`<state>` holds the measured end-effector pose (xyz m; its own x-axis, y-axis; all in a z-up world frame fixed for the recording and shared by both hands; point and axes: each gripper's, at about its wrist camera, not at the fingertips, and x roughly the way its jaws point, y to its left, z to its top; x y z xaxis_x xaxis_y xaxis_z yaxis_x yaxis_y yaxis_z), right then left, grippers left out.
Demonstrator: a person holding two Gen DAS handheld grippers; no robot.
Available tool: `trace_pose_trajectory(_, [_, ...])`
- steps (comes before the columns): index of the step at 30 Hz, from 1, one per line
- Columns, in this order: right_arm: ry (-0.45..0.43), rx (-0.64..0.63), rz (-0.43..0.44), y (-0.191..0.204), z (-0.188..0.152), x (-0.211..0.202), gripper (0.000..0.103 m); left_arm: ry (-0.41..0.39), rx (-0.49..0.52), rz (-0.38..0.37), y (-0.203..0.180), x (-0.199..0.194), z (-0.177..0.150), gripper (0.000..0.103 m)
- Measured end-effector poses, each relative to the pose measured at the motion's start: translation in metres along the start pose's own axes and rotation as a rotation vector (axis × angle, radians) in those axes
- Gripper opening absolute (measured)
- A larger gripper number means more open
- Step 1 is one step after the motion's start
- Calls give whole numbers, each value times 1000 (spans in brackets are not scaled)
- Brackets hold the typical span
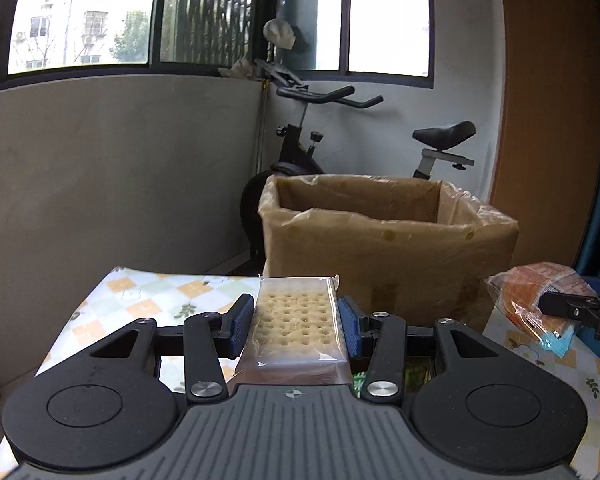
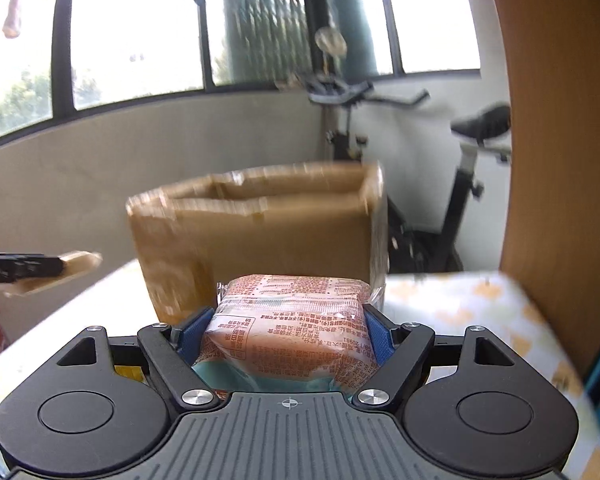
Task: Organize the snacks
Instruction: 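Lift both held packs and carry them over the lined box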
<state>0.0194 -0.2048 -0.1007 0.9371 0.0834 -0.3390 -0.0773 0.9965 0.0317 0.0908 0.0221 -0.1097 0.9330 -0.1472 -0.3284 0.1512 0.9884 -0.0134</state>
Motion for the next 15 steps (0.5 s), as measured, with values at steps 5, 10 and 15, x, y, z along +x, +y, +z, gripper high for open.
trace_pose_trajectory(5, [-65,-30,33,-1,47,-1,75,-53,18,-31,-16,7,34,49])
trace_pose_trajectory(10, [-118,-94,21,-1,88,19,75,-70,10,-53,-27,30,62,49])
trace_pose_trajectory(15, [-131,-94,-31,-7,118,58,75,-41,-36,-67,-27,60,80,49])
